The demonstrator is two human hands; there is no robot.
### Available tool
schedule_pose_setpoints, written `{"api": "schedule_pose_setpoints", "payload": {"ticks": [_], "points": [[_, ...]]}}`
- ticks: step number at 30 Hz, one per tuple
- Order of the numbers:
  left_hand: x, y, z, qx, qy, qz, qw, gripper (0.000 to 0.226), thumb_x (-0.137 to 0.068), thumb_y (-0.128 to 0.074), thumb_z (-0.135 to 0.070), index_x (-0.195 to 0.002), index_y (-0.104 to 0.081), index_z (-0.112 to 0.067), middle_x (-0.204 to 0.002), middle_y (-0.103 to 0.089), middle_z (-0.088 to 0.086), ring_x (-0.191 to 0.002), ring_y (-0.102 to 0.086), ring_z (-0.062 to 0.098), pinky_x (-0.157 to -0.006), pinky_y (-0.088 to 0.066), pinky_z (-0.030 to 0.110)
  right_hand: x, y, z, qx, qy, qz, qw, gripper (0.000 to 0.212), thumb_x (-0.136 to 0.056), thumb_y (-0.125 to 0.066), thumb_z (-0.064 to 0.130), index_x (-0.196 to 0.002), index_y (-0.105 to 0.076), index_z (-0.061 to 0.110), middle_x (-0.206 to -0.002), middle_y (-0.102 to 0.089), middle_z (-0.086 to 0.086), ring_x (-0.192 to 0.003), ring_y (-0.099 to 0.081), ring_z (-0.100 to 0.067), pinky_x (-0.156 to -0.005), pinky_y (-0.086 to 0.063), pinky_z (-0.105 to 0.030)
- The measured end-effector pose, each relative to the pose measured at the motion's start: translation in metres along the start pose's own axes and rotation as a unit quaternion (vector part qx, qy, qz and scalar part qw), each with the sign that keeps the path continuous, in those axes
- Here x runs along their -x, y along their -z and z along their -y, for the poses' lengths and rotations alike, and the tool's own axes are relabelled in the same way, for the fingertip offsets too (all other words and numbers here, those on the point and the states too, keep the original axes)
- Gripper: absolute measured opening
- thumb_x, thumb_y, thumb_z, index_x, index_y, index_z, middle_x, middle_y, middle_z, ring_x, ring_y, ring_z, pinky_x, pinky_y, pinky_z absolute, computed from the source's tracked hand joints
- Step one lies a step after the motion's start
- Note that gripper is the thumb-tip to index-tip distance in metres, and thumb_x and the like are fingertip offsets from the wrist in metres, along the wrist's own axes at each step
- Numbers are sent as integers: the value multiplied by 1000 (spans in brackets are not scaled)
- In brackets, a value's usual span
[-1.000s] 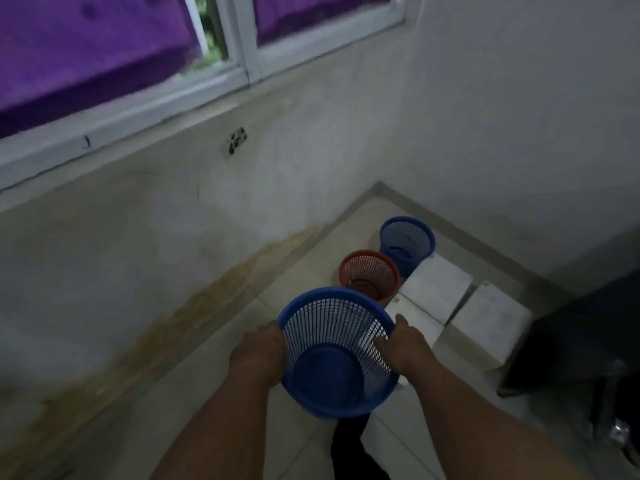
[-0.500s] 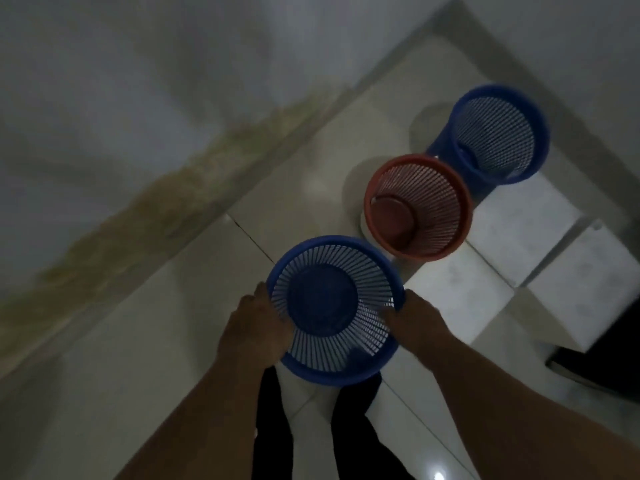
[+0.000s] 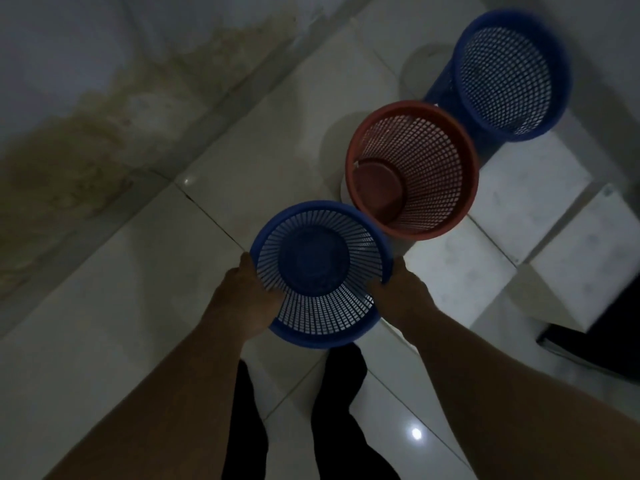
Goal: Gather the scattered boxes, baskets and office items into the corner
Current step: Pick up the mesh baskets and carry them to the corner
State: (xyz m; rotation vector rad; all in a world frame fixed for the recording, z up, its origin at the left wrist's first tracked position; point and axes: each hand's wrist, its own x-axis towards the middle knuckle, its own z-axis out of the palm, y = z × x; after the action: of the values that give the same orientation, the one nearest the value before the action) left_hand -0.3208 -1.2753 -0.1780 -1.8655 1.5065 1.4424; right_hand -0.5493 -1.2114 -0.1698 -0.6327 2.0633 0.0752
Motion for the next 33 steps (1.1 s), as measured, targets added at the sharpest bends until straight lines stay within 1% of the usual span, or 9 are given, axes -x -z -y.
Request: {"api": "schedule_pose_setpoints", "payload": {"ticks": [2,6,13,16,19,23,25,28,33], "points": [[21,8,-8,-65,10,8,998,85,-87,-57,-41,-153,-8,-21,-148,-34,12,-125,-45,31,-102,-44,45,23,9,3,-9,4,-9,1000,51,-83,-54,35,-129,-40,19,-114,-55,-10,-96,-60,-29,-67,-49,-35],[97,41,-52,-150,-57,-19,987,53,-91,-51,-36,-140,-34,-23,-137,-40,6,-116,-46,27,-94,-48,44,98,44,20,48,66,-14,997,37,-83,-50,40,-116,-52,24,-110,-55,-8,-95,-60,-29,-79,-55,-41],[287,139,-168,-265,-278,-92,919,44,-94,-49,-25,-137,-42,-20,-131,-46,9,-118,-47,33,-93,-47,47,284,133,93,64,199,-87,974,31,-89,-55,24,-117,-61,12,-110,-65,-11,-96,-63,-30,-76,-52,-35],[348,165,-174,-318,-358,-143,866,46,-92,-51,-22,-137,-43,-21,-128,-48,10,-116,-49,35,-93,-46,48,351,153,95,65,211,-132,966,38,-88,-56,28,-126,-58,19,-121,-63,-11,-105,-61,-34,-82,-51,-37],[411,170,-168,-337,-446,-160,814,32,-91,-51,-22,-122,-54,-23,-115,-55,10,-103,-55,34,-85,-49,44,430,168,73,98,211,-168,958,38,-90,-54,36,-128,-56,31,-128,-60,-7,-111,-58,-34,-88,-50,-39],[481,127,-185,-397,-549,-154,719,21,-85,-57,-33,-104,-62,-39,-87,-54,-6,-81,-59,21,-69,-51,34,514,180,7,101,156,-266,946,42,-95,-46,36,-135,-50,23,-131,-56,-10,-115,-56,-33,-90,-49,-42],[515,84,-196,-426,-582,-136,679,26,-87,-55,-30,-112,-60,-36,-104,-62,-3,-95,-62,24,-72,-51,38,547,176,-41,69,111,-305,943,44,-96,-43,37,-139,-47,25,-135,-53,-9,-119,-54,-31,-94,-48,-42],[584,-10,-196,-457,-653,-62,600,37,-96,-46,-25,-133,-50,-26,-130,-54,0,-115,-53,24,-90,-48,41,608,153,-142,0,18,-360,933,45,-97,-42,36,-141,-44,25,-137,-51,-9,-122,-52,-31,-94,-46,-41],[714,-190,-120,-490,-750,67,439,38,-94,-47,-31,-132,-52,-26,-129,-55,1,-118,-52,24,-94,-46,35,740,35,-322,-142,-210,-377,891,45,-97,-42,38,-140,-45,23,-138,-49,-13,-123,-50,-35,-98,-45,-45]]}}
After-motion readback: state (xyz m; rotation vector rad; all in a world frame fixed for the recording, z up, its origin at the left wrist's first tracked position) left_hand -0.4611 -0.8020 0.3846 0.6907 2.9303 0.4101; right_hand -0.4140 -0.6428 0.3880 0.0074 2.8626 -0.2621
